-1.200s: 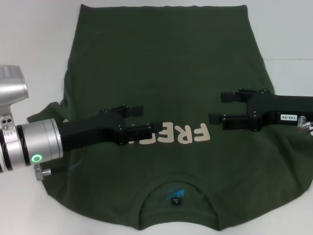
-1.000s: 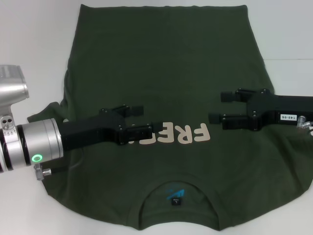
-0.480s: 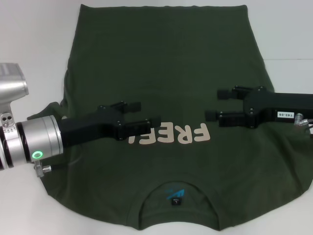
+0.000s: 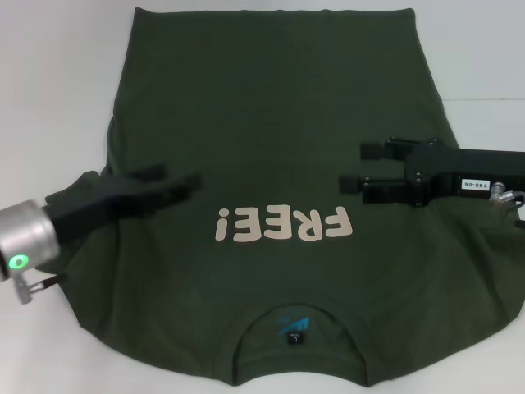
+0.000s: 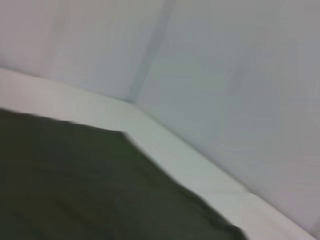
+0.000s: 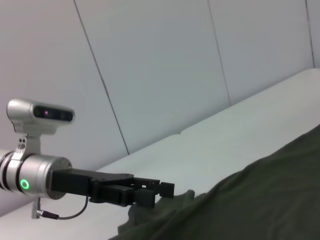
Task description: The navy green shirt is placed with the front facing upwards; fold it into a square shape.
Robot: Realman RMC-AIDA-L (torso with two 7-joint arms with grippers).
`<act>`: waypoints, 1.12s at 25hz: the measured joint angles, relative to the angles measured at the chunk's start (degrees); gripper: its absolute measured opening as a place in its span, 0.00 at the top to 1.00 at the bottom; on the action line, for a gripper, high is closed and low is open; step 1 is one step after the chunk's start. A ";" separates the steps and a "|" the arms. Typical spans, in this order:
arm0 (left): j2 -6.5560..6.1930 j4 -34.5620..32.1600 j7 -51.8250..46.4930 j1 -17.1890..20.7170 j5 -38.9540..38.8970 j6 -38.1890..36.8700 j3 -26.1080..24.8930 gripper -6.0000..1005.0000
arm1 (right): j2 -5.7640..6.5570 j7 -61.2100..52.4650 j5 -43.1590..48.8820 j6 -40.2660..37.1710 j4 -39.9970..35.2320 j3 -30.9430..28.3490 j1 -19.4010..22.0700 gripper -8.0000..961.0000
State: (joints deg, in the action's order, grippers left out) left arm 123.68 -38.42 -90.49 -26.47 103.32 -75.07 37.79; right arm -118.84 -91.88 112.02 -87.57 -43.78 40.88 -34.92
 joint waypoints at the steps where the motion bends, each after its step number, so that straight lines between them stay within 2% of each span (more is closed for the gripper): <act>1: 0.01 0.02 -0.32 0.37 0.02 0.65 -0.95 0.12 | -0.14 -0.04 -0.26 0.00 0.06 0.00 0.00 0.05; 3: -0.01 0.05 -0.71 2.05 0.01 1.55 -4.60 0.13 | -0.38 -0.03 -0.88 0.12 0.15 0.01 -0.17 0.05; 7: 0.01 0.04 -0.78 3.66 0.11 1.49 -7.88 0.13 | -0.47 -0.02 -1.06 0.21 0.41 0.22 -0.64 0.05; 14: 0.23 -0.12 -1.37 6.87 0.46 2.13 -11.25 0.13 | -0.57 -0.05 -1.11 0.29 0.64 0.50 -1.27 0.05; 21: 0.24 -0.40 -1.42 8.75 2.28 5.12 -12.06 0.14 | -0.61 -0.13 -1.11 0.30 1.32 0.52 -1.43 0.05; 28: 0.24 -0.47 -1.45 8.81 4.51 7.48 -12.51 0.14 | -0.68 -0.14 -1.11 0.29 2.11 0.52 -1.47 0.05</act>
State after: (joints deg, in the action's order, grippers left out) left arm 123.93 -38.89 -91.94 -17.66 107.83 -67.59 25.29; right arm -119.52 -92.02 110.91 -87.28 -41.68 41.40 -36.39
